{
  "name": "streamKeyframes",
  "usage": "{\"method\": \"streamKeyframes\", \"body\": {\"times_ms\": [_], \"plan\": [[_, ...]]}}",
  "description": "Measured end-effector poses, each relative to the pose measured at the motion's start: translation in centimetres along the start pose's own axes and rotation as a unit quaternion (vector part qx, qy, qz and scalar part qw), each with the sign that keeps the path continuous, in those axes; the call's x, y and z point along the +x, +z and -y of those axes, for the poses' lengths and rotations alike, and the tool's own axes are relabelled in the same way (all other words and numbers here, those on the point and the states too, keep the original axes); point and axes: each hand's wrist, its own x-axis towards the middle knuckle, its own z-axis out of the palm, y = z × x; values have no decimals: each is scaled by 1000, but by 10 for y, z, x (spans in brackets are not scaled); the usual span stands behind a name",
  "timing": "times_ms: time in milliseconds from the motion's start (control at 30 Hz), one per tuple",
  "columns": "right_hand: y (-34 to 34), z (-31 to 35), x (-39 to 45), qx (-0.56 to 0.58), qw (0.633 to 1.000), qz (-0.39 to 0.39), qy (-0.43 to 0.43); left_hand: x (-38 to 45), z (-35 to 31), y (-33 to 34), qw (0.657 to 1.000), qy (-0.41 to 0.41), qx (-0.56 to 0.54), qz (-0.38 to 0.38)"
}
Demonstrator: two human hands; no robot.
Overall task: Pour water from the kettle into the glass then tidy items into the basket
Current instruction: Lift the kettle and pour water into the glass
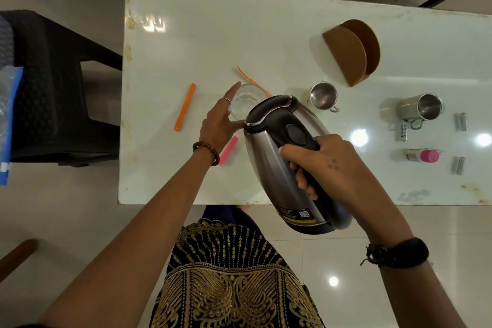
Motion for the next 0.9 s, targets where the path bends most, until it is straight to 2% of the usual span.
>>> {"method": "streamKeyframes", "body": {"times_ms": [900], "plan": [[2, 4, 0, 13, 1000, 9, -5, 4, 6, 2, 1000, 12, 12, -6]]}}
